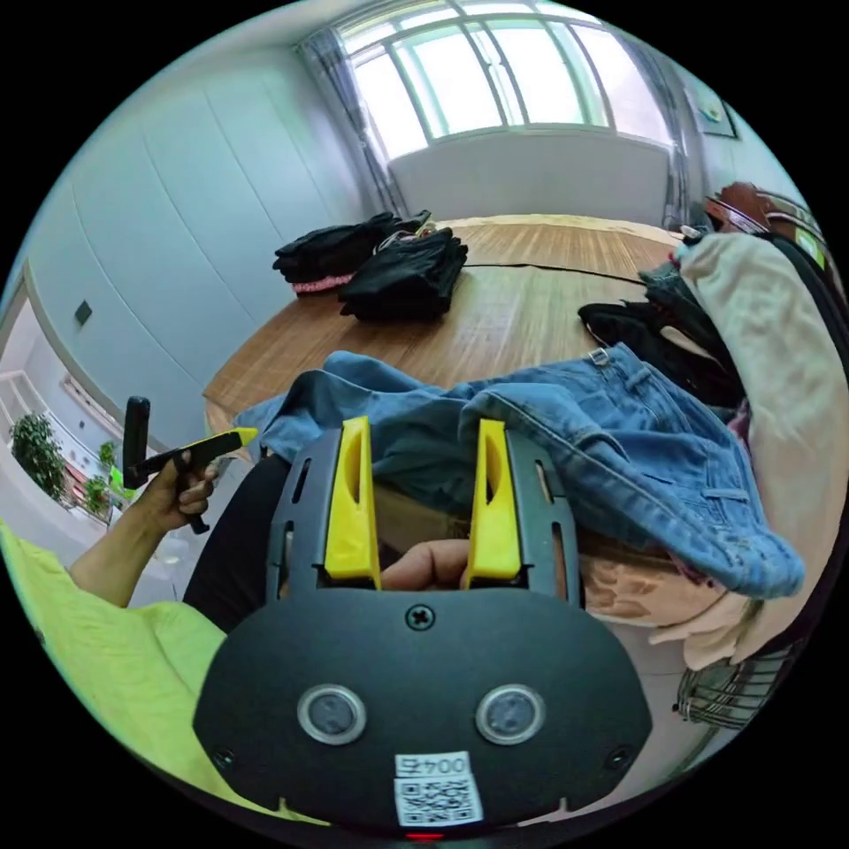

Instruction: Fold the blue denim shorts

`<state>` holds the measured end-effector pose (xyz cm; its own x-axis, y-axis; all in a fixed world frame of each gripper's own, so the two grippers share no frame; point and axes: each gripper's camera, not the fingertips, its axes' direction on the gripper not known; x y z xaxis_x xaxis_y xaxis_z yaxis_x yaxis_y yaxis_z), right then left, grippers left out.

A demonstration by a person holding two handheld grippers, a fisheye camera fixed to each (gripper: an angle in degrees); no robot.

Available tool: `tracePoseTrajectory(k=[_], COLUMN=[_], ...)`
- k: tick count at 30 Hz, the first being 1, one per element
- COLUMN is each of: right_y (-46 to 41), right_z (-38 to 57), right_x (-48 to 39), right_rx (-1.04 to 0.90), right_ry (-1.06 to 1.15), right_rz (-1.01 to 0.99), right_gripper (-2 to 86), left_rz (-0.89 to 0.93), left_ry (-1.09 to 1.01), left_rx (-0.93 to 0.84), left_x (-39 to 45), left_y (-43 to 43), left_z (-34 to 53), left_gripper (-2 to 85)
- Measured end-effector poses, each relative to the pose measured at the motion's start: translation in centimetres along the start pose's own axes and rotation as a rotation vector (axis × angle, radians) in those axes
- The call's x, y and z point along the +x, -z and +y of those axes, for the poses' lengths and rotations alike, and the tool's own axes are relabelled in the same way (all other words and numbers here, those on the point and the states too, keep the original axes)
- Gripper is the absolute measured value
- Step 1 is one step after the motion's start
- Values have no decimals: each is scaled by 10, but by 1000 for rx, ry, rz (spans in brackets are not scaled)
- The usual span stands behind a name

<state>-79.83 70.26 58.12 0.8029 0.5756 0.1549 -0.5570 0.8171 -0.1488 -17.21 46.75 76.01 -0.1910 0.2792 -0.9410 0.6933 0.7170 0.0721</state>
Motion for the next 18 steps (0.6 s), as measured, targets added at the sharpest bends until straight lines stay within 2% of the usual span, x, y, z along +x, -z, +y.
tracePoseTrajectory(k=[4,7,10,11,18], right_y=[-27,-20,-34,-54,-214], right_z=[-46,-65,-79,-90,-142], right_x=[-44,-77,-86,-92,-105], right_rx=[-48,-39,-34,-84,-392], right_ry=[93,150,166,200,292], right_rz=[57,115,-106,-163,-99], right_gripper=[127,105,111,125,143], left_rz=[95,59,71,87,151], left_ry=[102,117,146,156,180], left_rx=[-6,24,17,9,18], left_x=[-21,-37,-59,-66,-81], left_y=[0,16,24,25,38], left_z=[5,14,20,21,17], left_gripper=[82,84,90,93,120])
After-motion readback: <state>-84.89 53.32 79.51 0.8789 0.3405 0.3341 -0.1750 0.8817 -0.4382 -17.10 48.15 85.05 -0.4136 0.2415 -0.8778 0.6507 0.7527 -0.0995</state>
